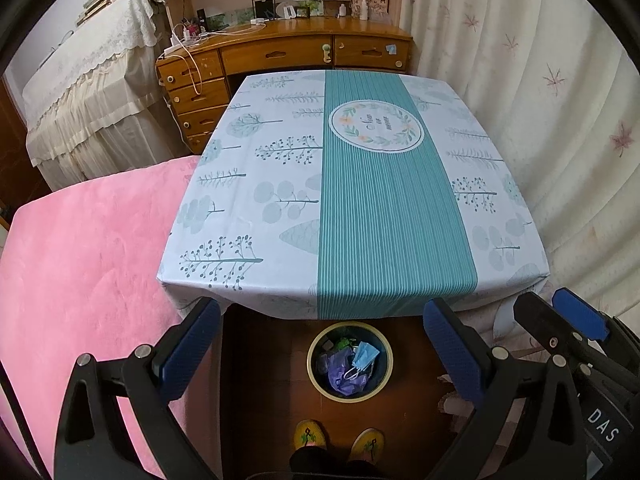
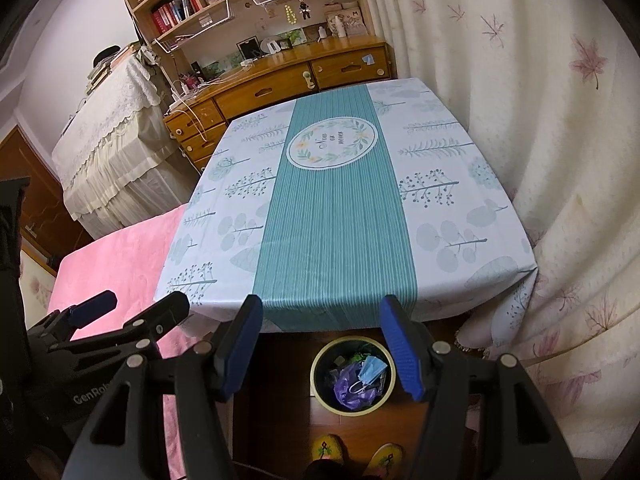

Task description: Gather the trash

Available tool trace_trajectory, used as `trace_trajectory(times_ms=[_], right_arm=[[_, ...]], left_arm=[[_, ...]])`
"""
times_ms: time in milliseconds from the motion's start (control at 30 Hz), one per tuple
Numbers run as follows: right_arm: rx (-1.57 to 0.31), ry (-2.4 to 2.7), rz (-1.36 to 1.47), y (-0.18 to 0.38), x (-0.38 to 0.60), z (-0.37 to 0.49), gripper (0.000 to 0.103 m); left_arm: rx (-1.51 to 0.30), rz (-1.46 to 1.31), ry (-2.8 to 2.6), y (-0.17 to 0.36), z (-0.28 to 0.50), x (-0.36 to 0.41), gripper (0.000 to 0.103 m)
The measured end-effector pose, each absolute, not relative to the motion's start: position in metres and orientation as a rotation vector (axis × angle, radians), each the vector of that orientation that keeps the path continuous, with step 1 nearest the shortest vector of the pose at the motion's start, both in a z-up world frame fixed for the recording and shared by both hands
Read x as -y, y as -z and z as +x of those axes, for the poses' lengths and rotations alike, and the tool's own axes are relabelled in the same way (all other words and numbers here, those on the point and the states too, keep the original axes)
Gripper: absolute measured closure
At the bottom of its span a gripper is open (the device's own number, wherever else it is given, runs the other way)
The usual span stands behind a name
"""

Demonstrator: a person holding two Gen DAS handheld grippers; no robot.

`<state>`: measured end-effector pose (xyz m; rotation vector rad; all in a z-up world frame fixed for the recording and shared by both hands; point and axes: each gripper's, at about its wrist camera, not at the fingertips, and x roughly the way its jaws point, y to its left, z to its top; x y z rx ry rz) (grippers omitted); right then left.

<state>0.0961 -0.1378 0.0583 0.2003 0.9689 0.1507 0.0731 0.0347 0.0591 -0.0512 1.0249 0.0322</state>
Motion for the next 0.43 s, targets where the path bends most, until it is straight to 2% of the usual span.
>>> trace_trajectory(times_ms=[433], right_arm=[[-0.969,-0.148,0.201,-0.0588,0.1371,0.0942,0.042]], left_arm=[[-1.046,-0.036,-0.007,-0.0575,0.0712,-0.0366,0.002]])
